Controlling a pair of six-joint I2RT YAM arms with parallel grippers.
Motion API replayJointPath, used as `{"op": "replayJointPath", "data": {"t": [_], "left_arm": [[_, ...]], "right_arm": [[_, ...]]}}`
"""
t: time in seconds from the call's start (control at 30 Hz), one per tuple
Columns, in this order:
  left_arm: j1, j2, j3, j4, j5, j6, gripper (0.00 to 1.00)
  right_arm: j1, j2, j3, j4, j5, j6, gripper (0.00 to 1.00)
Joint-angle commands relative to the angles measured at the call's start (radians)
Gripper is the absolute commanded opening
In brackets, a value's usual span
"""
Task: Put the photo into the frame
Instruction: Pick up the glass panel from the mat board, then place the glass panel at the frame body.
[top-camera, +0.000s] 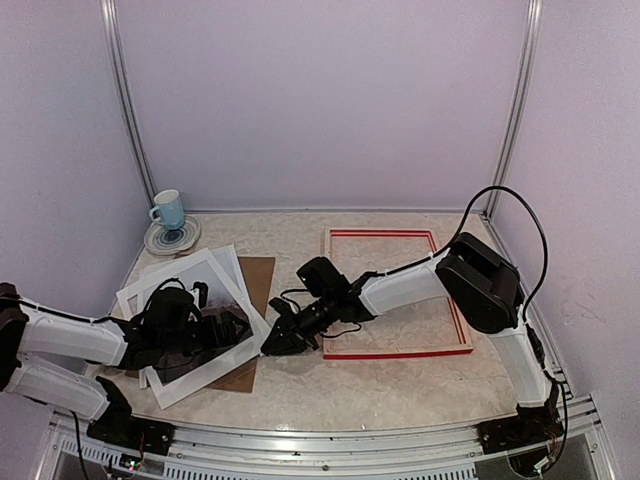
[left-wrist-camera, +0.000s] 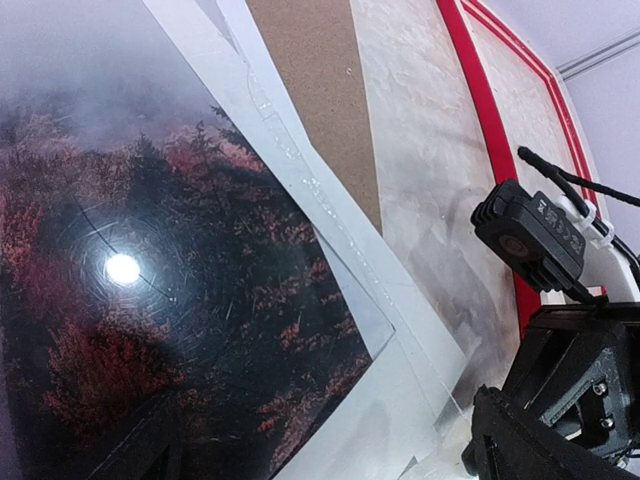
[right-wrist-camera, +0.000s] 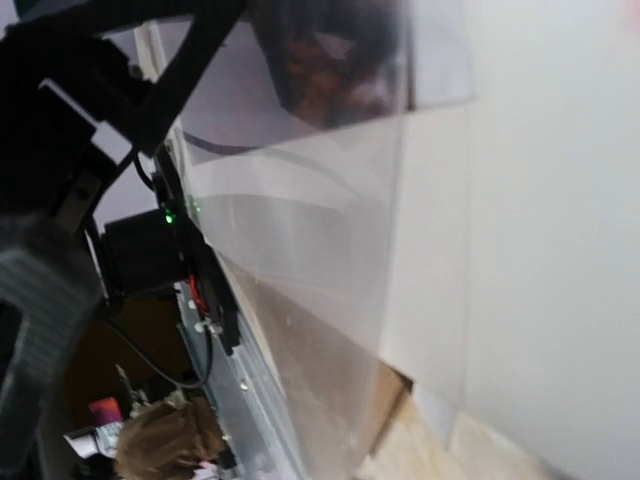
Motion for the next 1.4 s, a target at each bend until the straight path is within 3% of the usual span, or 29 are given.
{"op": "replayJointPath", "data": {"t": [0.0, 0.1, 0.37, 0.77, 1.37], "left_arm": [[-0.008, 0.001, -0.017, 0.011, 0.016, -0.01, 0.99], [-0.008, 0.0, -0.017, 0.015, 0.016, -0.009, 0.99], [-0.009, -0.076, 0.041, -0.026, 0.048, 0.027, 0.99], [-0.005, -0.284, 0.154, -0.195, -0.057, 0.122, 0.99], [0.0, -0.231, 0.17, -0.178, -0.064, 0.14, 0.99]], "right_arm": [[0.001, 0.029, -0.003, 0.021, 0.005, 0.006, 0.08], [0.001, 0.031, -0.002, 0.023, 0.002, 0.007, 0.0], [-0.005, 0.005, -0.001, 0.002, 0.017, -0.013, 0.0], [-0.041, -0.145, -0.083, -0.043, 0.066, -0.094, 0.0], [-0.124, -0.338, -0.261, -0.127, 0.18, -0.225, 0.0]]}}
